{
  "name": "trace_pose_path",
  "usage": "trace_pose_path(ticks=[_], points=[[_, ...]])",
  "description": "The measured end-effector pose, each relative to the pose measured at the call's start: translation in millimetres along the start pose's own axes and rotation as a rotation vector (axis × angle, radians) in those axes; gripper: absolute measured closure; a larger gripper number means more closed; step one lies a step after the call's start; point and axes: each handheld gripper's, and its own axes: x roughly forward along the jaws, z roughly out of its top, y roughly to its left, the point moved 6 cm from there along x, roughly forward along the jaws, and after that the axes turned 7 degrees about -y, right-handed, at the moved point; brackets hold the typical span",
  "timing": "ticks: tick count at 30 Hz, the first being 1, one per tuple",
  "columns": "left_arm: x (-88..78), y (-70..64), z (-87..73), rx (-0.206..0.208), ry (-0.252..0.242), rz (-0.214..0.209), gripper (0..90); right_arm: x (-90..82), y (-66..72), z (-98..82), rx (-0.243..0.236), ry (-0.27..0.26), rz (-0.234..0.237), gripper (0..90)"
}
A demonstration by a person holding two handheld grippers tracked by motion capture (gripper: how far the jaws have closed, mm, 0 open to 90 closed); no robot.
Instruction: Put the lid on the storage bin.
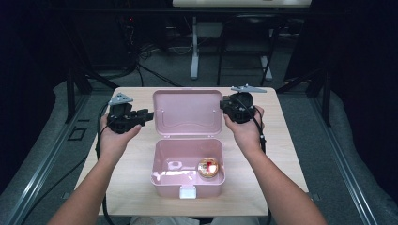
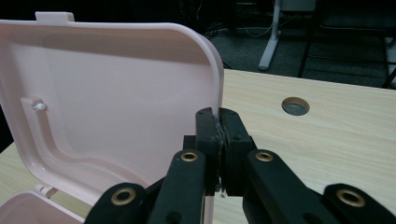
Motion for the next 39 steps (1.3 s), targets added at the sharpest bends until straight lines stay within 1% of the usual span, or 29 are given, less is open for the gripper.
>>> trace_pose_path(ticks=[2, 5, 10, 12, 14, 16, 18, 19, 21, 25, 26, 27, 34, 36, 39], points=[[1.4, -0.3, 4.6, 0.013, -0.007, 0.011, 67.1, -0.2, 0.0, -0.1, 0.0, -0.001, 0.0, 88.0], [4.4, 0.5, 10.2, 0.022, -0.013, 0.025, 64.7, -0.2, 0.0, -0.1, 0.001, -0.006, 0.002, 88.1], [10.7, 3.7, 17.3, 0.013, -0.028, 0.045, 64.6, -1.0, 0.2, -0.1, 0.001, -0.003, 0.003, 88.0], [13.2, 3.6, 20.3, -0.002, -0.038, 0.043, 65.2, -1.4, 0.2, -0.2, 0.0, -0.003, 0.005, 88.0], [15.4, 2.9, 22.0, -0.003, -0.034, 0.042, 66.3, -1.4, -0.1, -0.1, 0.0, -0.006, 0.007, 88.0], [18.2, 3.0, 23.8, 0.002, -0.032, 0.053, 66.4, -1.8, 0.1, -0.2, 0.001, -0.009, 0.008, 88.0], [20.7, 3.9, 25.3, 0.002, -0.023, 0.074, 66.4, -2.1, 0.1, -0.4, 0.001, -0.01, 0.008, 88.0], [22.4, 3.6, 26.7, 0.004, -0.029, 0.083, 66.4, -2.3, 0.2, -0.4, 0.001, -0.011, 0.009, 88.0], [23.7, 2.5, 28.6, 0.006, -0.033, 0.078, 69.1, -2.9, 0.3, -0.4, 0.001, -0.011, 0.012, 88.0], [26.7, -0.5, 31.8, -0.006, -0.047, 0.076, 77.0, -3.8, 0.6, -0.5, 0.0, -0.011, 0.013, 88.0], [26.9, -0.5, 31.9, 0.0, -0.042, 0.081, 78.5, -3.9, 0.6, -0.5, 0.0, -0.011, 0.012, 87.9], [27.3, -0.6, 31.9, -0.005, -0.042, 0.081, 79.6, -4.1, 0.5, -0.5, -0.001, -0.011, 0.014, 87.9], [27.1, -0.8, 31.8, -0.003, -0.043, 0.082, 80.8, -3.8, 0.0, -1.2, 0.002, -0.022, 0.02, 86.2], [27.2, -1.1, 31.9, -0.008, -0.046, 0.082, 80.8, -3.1, -0.3, 1.2, 0.003, -0.033, 0.026, 83.6], [26.7, -0.8, 32.1, -0.019, -0.048, 0.074, 81.0, -2.4, -0.5, 6.7, -0.004, -0.037, 0.023, 83.2]])
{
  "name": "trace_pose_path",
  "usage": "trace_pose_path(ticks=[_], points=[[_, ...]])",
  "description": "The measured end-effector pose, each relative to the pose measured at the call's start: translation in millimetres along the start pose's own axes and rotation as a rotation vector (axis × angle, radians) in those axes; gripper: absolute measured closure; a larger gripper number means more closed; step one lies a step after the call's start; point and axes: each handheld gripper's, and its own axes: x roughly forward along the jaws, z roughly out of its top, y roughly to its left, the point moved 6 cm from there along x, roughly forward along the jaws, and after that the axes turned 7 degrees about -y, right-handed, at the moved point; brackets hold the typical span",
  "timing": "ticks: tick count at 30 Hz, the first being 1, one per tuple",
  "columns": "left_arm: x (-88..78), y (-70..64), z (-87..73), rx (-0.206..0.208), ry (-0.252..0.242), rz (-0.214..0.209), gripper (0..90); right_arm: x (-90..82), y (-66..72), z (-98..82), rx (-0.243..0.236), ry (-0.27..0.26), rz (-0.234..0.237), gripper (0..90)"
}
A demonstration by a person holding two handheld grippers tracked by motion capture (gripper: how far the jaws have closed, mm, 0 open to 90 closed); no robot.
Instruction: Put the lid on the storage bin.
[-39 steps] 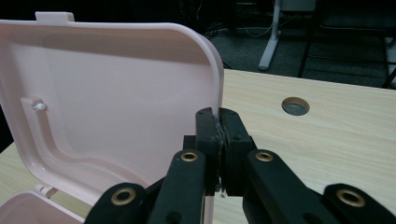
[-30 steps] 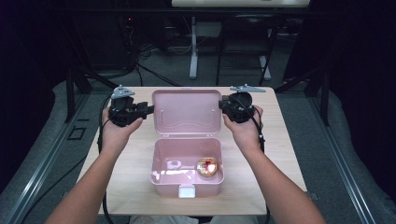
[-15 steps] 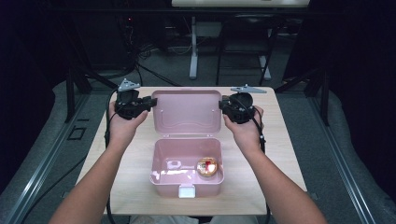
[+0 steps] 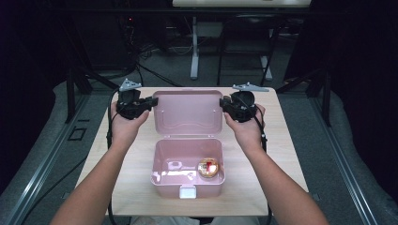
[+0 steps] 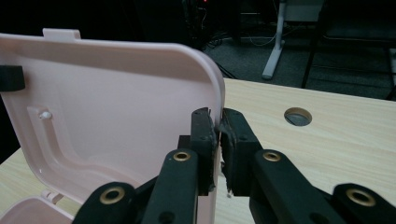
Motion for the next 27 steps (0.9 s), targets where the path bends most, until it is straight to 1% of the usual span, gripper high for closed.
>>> trace_pose_path(ticks=[8, 10, 12, 13, 16, 22, 27], points=[[-1.3, 0.0, 0.4, -0.009, 0.002, -0.005, 81.1, 2.5, -0.8, 5.7, 0.015, 0.002, 0.01, 82.9], [-1.6, 0.0, 0.7, -0.01, 0.003, -0.005, 81.4, 1.5, -1.2, 7.9, 0.016, -0.001, 0.011, 85.6], [-1.6, -0.5, 1.2, -0.011, 0.004, -0.007, 81.5, 0.8, -1.1, 9.4, 0.023, -0.001, 0.01, 86.1], [-1.8, -0.9, 1.7, -0.011, 0.003, -0.008, 81.5, 0.5, -1.2, 9.6, 0.02, 0.005, 0.005, 86.3], [-3.5, -1.2, 3.3, -0.005, 0.0, -0.007, 81.7, 0.2, -0.5, 10.2, 0.015, -0.003, 0.001, 86.6], [-7.0, 0.0, 7.2, -0.006, -0.016, -0.003, 82.4, -1.3, 3.4, 13.4, 0.002, -0.014, -0.002, 86.7], [-10.3, 0.3, 10.9, 0.008, -0.033, -0.002, 82.4, -2.2, 6.1, 17.6, 0.003, -0.03, -0.006, 86.8]])
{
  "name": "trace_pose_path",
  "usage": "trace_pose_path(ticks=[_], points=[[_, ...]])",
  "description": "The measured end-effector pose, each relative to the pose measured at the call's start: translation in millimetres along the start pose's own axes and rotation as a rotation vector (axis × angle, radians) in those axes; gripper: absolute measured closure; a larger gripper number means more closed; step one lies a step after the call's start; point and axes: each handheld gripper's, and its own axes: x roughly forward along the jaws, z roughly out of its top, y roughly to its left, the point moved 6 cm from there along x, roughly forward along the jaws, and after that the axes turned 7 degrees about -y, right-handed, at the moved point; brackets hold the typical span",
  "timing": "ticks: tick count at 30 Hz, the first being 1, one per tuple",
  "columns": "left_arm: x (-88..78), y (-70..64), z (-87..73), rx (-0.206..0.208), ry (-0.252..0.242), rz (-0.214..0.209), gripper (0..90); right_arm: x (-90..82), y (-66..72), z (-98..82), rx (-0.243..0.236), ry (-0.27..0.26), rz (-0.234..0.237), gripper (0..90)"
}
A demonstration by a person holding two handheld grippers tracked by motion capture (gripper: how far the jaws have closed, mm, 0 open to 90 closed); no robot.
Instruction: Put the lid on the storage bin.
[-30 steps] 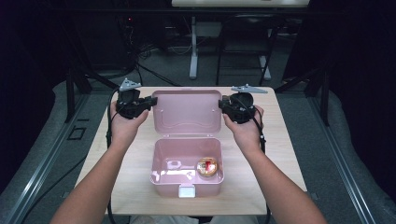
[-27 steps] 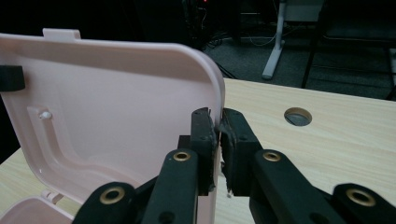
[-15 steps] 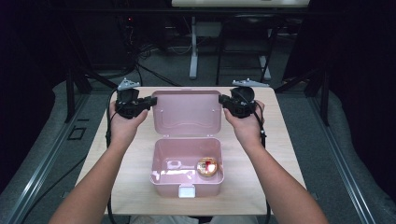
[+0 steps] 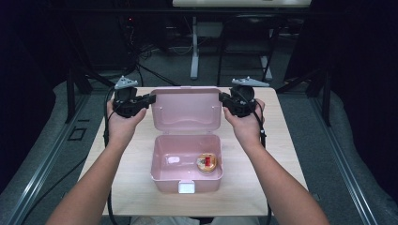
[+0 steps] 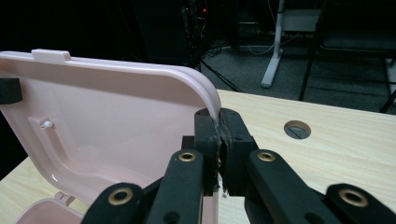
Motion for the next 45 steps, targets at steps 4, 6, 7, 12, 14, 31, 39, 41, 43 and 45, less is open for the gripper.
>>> trace_pose_path(ticks=[4, 6, 7, 12, 14, 31, 39, 41, 43, 45], points=[[-2.8, -0.5, 1.9, 0.003, -0.013, -0.004, 82.5, -3.6, 2.8, 1.7, -0.018, -0.016, -0.002, 86.8], [-4.2, -1.2, 2.5, 0.007, -0.013, -0.008, 82.5, -5.7, 3.7, 2.1, -0.025, -0.021, -0.003, 86.8], [-4.3, -1.6, 2.8, 0.009, -0.016, -0.008, 82.5, -6.6, 3.9, 2.3, -0.027, -0.025, -0.002, 86.7], [-6.6, -4.9, 3.5, 0.027, -0.026, -0.01, 82.4, -10.5, 3.0, 1.7, -0.026, -0.028, 0.002, 86.7], [-7.5, -6.0, 3.4, 0.032, -0.03, -0.01, 82.4, -11.9, 2.9, 1.5, -0.024, -0.035, 0.004, 86.6], [-18.8, -10.0, -3.1, 0.059, -0.031, -0.027, 81.5, -23.1, 8.5, -6.6, -0.047, -0.038, 0.028, 85.4], [-26.8, -12.8, -7.5, 0.067, -0.039, -0.03, 80.4, -30.0, 13.2, -11.1, -0.073, -0.043, 0.041, 84.3], [-29.5, -14.3, -8.6, 0.072, -0.04, -0.032, 80.3, -32.3, 14.4, -12.1, -0.075, -0.04, 0.043, 84.2], [-32.1, -15.6, -9.5, 0.075, -0.041, -0.035, 79.8, -34.7, 15.1, -13.2, -0.076, -0.04, 0.049, 83.8], [-35.1, -17.1, -10.4, 0.073, -0.037, -0.041, 79.2, -37.8, 16.3, -14.4, -0.081, -0.038, 0.055, 83.5]])
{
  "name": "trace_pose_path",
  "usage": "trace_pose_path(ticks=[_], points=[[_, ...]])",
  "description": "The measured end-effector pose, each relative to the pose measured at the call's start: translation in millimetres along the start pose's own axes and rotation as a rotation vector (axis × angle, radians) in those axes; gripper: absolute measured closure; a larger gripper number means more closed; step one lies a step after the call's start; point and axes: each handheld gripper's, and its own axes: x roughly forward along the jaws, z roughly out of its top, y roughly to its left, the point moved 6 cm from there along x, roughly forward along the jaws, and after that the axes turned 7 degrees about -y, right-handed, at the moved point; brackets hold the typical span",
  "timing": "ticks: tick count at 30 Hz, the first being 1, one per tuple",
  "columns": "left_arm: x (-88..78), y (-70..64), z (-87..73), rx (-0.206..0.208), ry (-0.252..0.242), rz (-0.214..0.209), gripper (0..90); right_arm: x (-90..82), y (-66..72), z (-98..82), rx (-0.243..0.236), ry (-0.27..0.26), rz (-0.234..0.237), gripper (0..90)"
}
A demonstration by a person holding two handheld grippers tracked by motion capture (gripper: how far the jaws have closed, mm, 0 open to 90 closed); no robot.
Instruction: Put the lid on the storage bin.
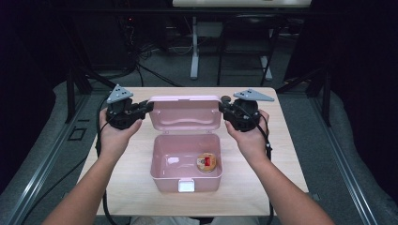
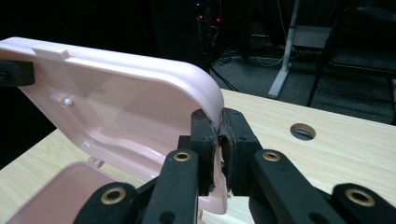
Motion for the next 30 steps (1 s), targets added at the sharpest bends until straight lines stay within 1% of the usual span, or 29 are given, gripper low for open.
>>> trace_pose_path(ticks=[8, 12, 16, 22, 30], points=[[-9.4, -6.4, -2.9, 0.011, 0.007, -0.006, 77.7, -9.9, 5.6, -3.8, -0.013, -0.004, 0.019, 81.6], [-15.5, -9.3, -5.9, 0.014, 0.017, -0.022, 76.7, -15.4, 8.0, -6.5, -0.008, -0.001, 0.036, 79.7], [-19.9, -12.5, -8.9, 0.023, 0.014, -0.022, 76.2, -20.0, 10.3, -9.4, -0.014, 0.001, 0.045, 78.9], [-25.3, -15.6, -13.7, 0.024, 0.012, -0.029, 75.4, -25.0, 12.4, -14.5, -0.017, 0.008, 0.062, 77.6], [-31.4, -20.0, -19.0, 0.042, 0.013, -0.031, 75.2, -31.6, 15.4, -21.7, -0.027, 0.012, 0.067, 77.3]])
